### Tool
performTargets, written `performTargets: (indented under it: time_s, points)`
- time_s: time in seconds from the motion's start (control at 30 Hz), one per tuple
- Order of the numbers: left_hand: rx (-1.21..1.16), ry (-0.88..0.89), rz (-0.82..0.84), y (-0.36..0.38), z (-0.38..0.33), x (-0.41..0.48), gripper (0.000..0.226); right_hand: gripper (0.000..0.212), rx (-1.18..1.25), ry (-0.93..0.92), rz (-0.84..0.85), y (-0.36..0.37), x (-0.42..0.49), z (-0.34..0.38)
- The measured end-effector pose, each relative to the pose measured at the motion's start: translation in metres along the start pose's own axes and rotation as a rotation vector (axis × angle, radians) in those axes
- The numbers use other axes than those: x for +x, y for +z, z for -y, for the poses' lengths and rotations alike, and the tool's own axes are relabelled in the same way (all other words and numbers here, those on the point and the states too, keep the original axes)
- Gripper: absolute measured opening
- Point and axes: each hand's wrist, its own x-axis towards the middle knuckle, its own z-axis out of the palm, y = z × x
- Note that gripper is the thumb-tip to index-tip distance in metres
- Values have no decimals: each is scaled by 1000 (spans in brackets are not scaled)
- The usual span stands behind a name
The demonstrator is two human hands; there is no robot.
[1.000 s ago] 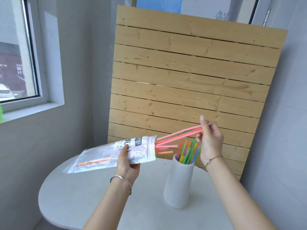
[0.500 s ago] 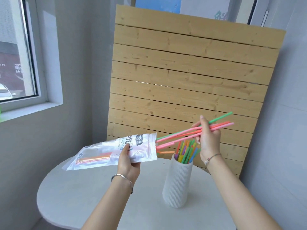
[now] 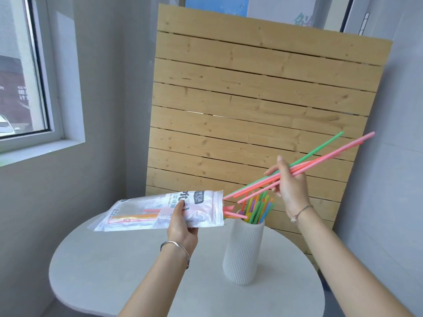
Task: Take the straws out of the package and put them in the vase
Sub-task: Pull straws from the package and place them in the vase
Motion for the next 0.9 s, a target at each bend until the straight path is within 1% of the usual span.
performTargets:
  time_s: [0.1, 0.23, 0.33, 0.5, 0.6, 0.67, 0.73, 0.83, 0.9]
  points:
    - [4, 9, -45, -7, -4, 5, 11, 51, -89, -58, -20, -13, 15, 5]
    - [8, 21, -72, -9, -6, 6, 11, 54, -350, -132, 73, -16, 24, 0]
    - [1, 28, -65, -9, -6, 4, 11, 53, -497, -172, 124, -11, 21, -9]
    - [14, 48, -66, -10, -8, 5, 12, 54, -635, -179, 161, 0, 18, -25]
    - [22, 49, -71, -11, -9, 5, 12, 50, -719, -166, 254, 5, 15, -36]
    - [13, 50, -70, -12, -10, 5, 11, 43, -755, -148, 303, 6, 15, -44]
    - [1, 52, -71, -12, -11, 5, 9, 41, -774, -125, 291, 6, 17, -47]
    - [-2, 58, -69, -12, -12, 6, 9, 43, -650, -129, 245, 3, 22, -42]
    - [2, 58, -69, -12, -12, 5, 10, 41, -586, -148, 283, 2, 23, -40]
